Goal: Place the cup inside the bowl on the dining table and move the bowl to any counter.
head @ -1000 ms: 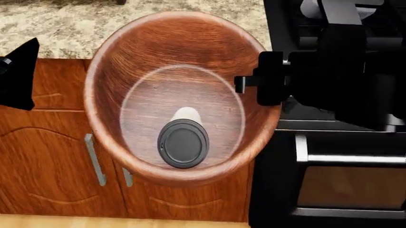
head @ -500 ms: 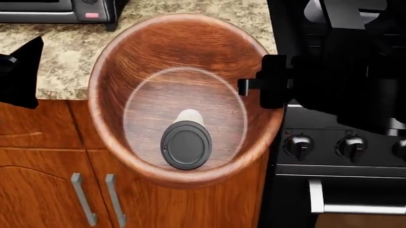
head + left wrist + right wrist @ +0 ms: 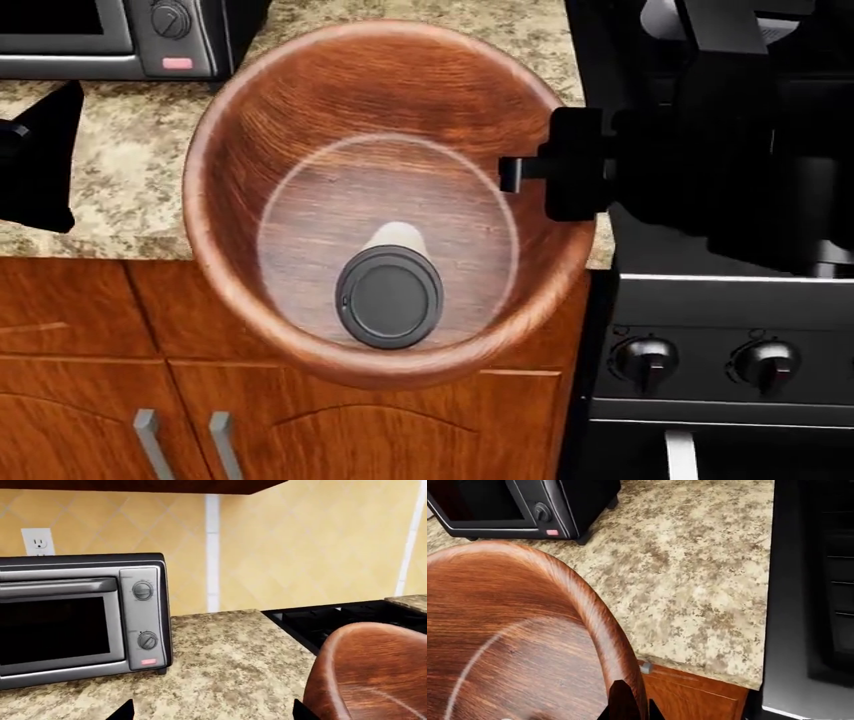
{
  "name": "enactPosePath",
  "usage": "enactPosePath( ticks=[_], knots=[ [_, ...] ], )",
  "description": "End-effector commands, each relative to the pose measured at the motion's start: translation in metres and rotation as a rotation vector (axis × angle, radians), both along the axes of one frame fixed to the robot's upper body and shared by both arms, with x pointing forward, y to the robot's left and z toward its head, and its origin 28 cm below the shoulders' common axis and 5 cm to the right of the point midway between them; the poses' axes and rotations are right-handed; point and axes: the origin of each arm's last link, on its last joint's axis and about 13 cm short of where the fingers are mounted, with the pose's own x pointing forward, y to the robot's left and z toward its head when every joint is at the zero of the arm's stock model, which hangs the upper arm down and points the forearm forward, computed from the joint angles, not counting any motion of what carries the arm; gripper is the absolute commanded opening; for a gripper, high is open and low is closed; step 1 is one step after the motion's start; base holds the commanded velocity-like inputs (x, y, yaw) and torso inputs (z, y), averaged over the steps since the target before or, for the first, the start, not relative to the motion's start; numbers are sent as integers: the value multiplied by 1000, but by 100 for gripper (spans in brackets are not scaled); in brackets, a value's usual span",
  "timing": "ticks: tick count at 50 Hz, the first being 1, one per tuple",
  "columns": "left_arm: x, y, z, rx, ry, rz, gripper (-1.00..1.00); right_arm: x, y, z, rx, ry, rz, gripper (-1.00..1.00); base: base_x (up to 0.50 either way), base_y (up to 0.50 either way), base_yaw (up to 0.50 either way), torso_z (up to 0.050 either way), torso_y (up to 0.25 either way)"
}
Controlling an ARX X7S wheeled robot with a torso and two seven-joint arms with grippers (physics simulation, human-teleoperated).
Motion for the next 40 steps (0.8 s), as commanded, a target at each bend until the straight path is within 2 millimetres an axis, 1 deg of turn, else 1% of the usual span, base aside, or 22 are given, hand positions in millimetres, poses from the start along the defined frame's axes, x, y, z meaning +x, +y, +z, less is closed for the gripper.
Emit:
enactPosePath(
  ticks=[1, 4, 14, 18, 19, 24, 27, 29, 31, 36, 40],
  knots=[
    [-3, 2, 0, -1, -3, 6, 100, 1, 1, 8, 30, -25, 7, -100, 312, 2, 0, 0, 0],
    [-1, 0, -1, -3, -1, 8, 100, 1, 1, 5, 34, -15, 6, -100, 316, 2, 0, 0, 0],
    [-6, 1, -2, 1, -3, 7, 100, 0, 0, 2, 33, -8, 5, -100, 314, 2, 0, 1, 1],
    [-11, -1, -7, -1, 0, 8, 100, 0, 0, -2, 31, 0, 5, -100, 313, 2, 0, 0, 3],
    [-9, -3, -9, -2, 5, 6, 100, 0, -1, -1, 32, 0, 3, -100, 312, 2, 0, 0, 0],
    [-20, 0, -13, -10, 10, 19, 100, 1, -1, -4, 37, 4, -1, -100, 312, 2, 0, 0, 2],
    [-17, -2, -15, -10, 15, 26, 100, 2, -1, -7, 40, 18, 1, -100, 314, 2, 0, 0, 0],
    [-25, 2, -13, -5, 17, 24, 100, 2, -1, -8, 39, 21, 2, -100, 312, 2, 0, 0, 0],
    [-25, -5, -18, 16, 25, 16, 100, 2, -2, -9, 40, 21, -2, -100, 309, 2, 0, 0, 0],
    [-24, -8, -18, 4, 24, 14, 100, 3, -2, -12, 40, 30, -7, -100, 306, 2, 0, 0, 2],
    [-29, -4, -15, 4, 18, 26, 100, 4, -2, -14, 41, 38, -6, -100, 305, 2, 0, 0, 0]
  ],
)
